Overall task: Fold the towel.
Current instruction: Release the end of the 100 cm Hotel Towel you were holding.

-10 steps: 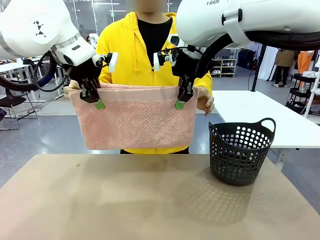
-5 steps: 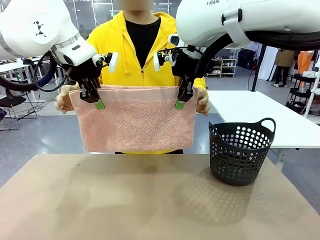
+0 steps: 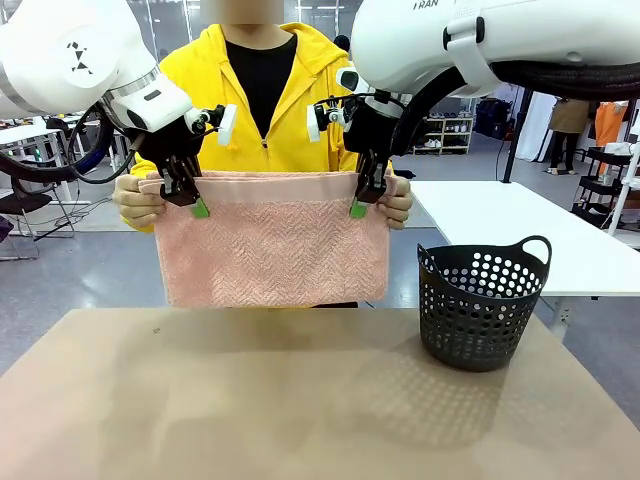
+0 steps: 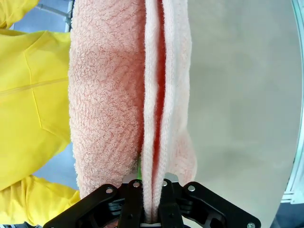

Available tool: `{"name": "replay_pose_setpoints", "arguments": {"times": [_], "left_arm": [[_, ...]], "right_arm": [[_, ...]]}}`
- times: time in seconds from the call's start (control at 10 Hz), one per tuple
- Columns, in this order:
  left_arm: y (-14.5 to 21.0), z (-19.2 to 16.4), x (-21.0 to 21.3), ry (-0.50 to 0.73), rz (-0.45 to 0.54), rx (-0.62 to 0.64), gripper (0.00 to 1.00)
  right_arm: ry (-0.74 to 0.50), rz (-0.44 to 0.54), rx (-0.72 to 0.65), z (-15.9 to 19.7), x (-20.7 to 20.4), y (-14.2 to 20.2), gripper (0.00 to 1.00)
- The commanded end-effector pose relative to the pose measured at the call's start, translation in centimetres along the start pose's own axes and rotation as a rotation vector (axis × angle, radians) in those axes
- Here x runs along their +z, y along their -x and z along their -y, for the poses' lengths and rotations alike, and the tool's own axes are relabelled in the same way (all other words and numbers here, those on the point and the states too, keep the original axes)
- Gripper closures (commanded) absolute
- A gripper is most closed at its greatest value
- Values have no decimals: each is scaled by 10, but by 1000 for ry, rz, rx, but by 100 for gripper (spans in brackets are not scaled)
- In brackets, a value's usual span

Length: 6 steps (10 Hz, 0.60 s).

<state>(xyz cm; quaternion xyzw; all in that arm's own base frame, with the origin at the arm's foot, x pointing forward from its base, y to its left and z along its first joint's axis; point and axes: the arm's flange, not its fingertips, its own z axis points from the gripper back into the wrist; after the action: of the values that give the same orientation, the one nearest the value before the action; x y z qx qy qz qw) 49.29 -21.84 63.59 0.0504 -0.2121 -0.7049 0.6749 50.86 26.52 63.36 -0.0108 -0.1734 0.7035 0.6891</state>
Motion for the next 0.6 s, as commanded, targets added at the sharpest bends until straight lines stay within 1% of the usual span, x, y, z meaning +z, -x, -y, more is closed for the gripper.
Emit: {"name": "replay_pose_setpoints", "arguments": {"times": [0.0, 0.5], "left_arm": [[1, -1, 2, -3, 1, -3, 100], [1, -1, 2, -3, 1, -3, 100]], "right_arm": [[3, -10, 2, 0, 1, 2, 100], [3, -10, 2, 0, 1, 2, 100]]}}
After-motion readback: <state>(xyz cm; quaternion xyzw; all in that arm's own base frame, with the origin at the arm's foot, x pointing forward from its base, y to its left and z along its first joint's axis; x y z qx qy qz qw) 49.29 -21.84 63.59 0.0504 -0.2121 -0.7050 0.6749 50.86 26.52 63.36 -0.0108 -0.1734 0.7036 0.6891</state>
